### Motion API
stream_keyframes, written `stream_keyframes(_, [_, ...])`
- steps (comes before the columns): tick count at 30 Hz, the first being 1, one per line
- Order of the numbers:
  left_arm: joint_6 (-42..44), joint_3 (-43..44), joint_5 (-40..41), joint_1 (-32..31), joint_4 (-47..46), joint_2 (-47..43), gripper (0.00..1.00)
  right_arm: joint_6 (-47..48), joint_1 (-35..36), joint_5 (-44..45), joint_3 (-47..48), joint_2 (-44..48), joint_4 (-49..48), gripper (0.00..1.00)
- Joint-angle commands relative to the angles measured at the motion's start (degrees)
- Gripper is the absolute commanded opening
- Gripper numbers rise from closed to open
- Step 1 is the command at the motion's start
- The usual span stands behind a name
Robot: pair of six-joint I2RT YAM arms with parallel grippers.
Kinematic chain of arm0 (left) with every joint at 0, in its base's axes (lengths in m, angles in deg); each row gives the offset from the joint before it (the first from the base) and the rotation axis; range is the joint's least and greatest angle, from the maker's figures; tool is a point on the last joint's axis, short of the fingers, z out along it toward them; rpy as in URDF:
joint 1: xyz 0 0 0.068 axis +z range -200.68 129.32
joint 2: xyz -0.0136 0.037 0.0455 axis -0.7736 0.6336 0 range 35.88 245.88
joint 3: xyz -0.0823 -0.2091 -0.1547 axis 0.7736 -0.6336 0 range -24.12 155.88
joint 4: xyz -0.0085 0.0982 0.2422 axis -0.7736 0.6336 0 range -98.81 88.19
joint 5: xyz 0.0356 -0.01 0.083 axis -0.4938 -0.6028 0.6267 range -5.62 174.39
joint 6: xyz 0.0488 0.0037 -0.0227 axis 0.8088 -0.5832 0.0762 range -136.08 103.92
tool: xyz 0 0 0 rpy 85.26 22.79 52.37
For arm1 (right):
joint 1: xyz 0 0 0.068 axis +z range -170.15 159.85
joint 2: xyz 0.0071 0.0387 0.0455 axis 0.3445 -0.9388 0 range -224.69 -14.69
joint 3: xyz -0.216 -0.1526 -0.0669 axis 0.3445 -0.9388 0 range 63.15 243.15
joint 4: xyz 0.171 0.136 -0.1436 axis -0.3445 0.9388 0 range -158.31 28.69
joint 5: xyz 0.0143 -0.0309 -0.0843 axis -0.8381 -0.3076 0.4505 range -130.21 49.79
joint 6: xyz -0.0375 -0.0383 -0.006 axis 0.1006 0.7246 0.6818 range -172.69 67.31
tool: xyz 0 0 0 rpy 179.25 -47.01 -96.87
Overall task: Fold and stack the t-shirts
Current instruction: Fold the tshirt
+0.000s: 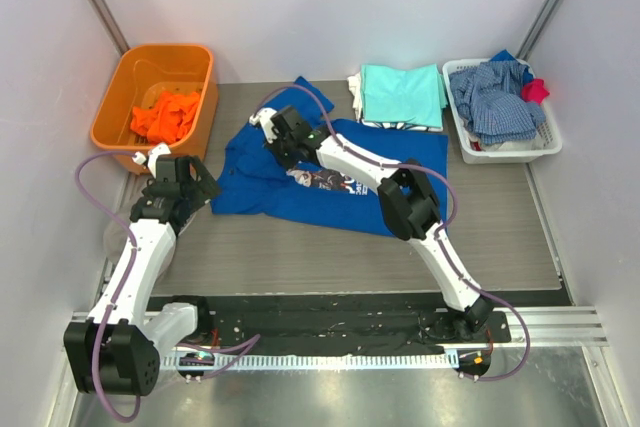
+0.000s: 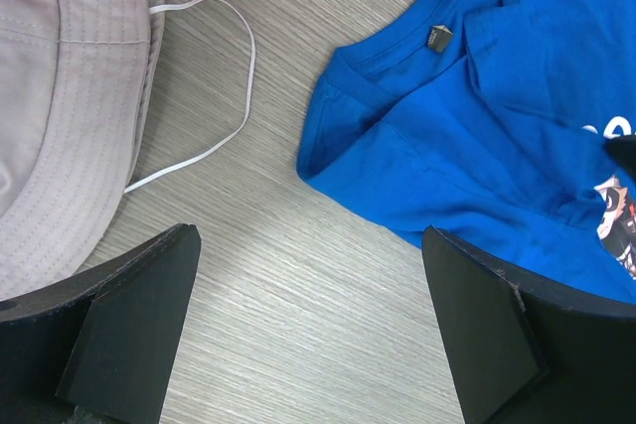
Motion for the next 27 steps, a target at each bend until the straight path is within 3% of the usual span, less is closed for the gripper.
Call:
stream_keyframes(1, [0.2, -0.3, -0.4, 0.4, -1.9, 0.1, 1.0, -1.7, -0.8, 4.3, 2.5, 4.2, -3.0, 0.01])
stream_keyframes(27, [0.2, -0.2, -1.1, 0.6, -2.2, 0.5, 1.0, -3.7, -3.3, 9.8, -4.9, 8.0, -5.4, 0.01])
